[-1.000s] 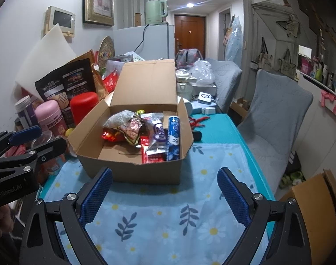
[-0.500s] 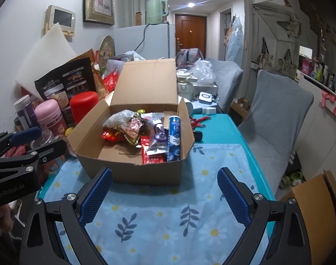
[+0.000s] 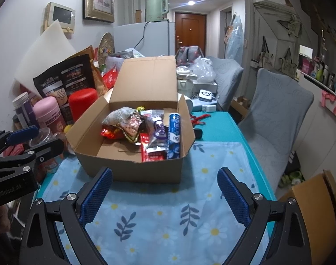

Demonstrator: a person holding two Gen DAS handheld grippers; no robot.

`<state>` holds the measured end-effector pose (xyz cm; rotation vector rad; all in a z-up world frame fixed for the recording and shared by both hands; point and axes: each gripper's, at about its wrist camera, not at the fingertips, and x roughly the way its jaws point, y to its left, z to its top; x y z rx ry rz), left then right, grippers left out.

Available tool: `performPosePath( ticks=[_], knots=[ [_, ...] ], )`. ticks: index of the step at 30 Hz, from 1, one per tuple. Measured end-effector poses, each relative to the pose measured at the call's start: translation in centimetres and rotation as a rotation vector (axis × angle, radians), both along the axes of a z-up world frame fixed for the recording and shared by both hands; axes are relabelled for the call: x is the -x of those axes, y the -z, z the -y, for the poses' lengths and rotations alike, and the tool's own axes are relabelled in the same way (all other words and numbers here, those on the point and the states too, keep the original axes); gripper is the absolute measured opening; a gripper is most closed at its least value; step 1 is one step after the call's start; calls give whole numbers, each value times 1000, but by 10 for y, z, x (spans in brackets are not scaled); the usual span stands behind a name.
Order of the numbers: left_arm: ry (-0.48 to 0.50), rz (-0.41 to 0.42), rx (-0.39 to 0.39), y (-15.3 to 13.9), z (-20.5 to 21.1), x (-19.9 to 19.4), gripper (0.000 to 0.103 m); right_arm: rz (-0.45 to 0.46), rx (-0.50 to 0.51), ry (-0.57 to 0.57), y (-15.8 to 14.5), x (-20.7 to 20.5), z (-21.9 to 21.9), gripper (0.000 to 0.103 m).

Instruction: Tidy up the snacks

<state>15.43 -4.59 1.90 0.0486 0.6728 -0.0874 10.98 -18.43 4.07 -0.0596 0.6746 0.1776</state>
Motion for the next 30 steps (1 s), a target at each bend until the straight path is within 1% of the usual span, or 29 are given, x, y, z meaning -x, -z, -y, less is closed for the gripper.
performPosePath(
  ticks=[13,30],
  knots=[
    [8,0,-17,0,3,2,71,0,8,12,1,4,1,97],
    [8,-3,-18,-2,0,4,71,2,12,10,-1,6,-1,97]
  ],
)
